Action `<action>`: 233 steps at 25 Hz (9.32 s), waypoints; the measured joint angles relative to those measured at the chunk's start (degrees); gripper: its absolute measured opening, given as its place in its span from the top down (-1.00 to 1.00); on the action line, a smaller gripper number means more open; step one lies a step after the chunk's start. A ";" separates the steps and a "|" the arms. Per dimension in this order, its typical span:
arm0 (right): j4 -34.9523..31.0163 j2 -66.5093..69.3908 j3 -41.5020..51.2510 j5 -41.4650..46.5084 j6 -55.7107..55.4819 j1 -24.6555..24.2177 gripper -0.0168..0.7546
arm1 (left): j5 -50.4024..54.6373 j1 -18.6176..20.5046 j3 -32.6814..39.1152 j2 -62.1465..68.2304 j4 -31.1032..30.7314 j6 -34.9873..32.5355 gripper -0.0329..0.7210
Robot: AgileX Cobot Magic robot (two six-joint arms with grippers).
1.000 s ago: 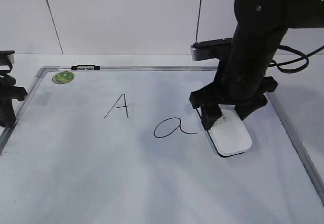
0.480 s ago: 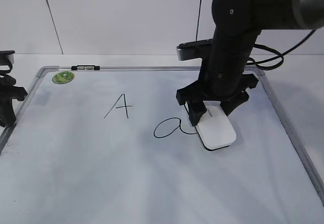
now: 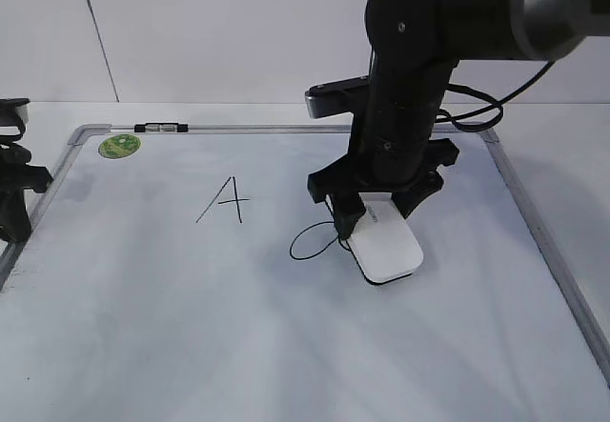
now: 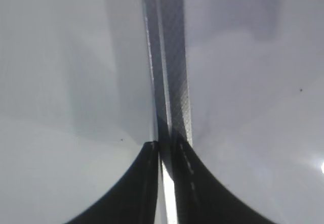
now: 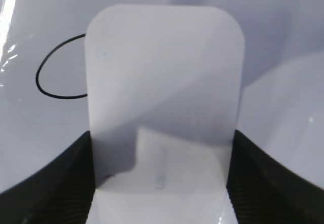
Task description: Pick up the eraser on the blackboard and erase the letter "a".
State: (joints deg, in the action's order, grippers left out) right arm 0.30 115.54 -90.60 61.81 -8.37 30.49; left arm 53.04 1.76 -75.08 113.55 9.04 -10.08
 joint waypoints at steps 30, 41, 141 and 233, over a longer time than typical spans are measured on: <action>0.92 8.93 -10.16 5.14 0.10 0.00 -0.53 | -0.10 0.00 0.00 0.00 0.11 0.00 0.72; -0.95 9.63 -10.88 5.95 3.63 1.85 -0.53 | -0.10 0.00 0.00 0.00 0.11 0.00 0.72; 1.11 -8.82 11.97 -1.54 -1.84 -21.63 -0.52 | -0.40 0.00 0.00 0.00 0.11 0.00 0.72; 0.08 -60.82 37.46 0.71 2.06 -21.29 -0.58 | 17.87 0.00 -2.43 -38.95 5.23 2.54 0.10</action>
State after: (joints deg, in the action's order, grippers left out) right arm 0.38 54.72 -53.14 62.51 -6.31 9.19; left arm 70.91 1.76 -77.51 74.60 14.27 -7.54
